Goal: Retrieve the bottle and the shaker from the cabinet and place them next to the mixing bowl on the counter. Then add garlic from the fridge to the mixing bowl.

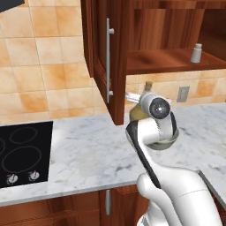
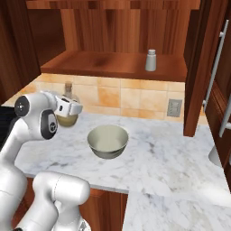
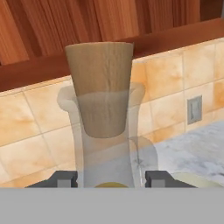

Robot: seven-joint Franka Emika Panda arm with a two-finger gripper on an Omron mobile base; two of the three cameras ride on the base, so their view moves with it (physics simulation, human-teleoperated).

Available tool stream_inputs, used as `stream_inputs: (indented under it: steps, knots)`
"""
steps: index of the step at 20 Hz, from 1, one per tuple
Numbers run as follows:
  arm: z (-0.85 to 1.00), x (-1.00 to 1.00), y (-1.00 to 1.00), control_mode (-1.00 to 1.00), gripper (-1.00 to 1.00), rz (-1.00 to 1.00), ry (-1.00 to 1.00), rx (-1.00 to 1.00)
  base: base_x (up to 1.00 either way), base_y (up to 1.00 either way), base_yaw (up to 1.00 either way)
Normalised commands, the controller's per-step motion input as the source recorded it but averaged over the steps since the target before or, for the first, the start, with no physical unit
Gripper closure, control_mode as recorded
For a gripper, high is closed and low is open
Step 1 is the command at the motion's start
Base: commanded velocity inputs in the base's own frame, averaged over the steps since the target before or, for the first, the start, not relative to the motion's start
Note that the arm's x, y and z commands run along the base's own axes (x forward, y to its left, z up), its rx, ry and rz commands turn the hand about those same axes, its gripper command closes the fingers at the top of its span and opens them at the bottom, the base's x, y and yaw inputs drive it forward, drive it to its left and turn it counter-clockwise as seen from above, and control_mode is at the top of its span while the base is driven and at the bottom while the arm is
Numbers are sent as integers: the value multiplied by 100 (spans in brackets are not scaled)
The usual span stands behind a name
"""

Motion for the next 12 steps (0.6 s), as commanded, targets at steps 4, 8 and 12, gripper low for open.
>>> stream_inputs:
  steps: [4, 8, 12]
  knots:
    - [-48, 31, 7, -100, 100, -14, 0, -3, 0, 0, 0]
    - [-44, 27, 11, -100, 100, -14, 0, -4, 0, 0, 0]
    - [-34, 24, 19, -100, 100, -13, 0, -4, 0, 0, 0]
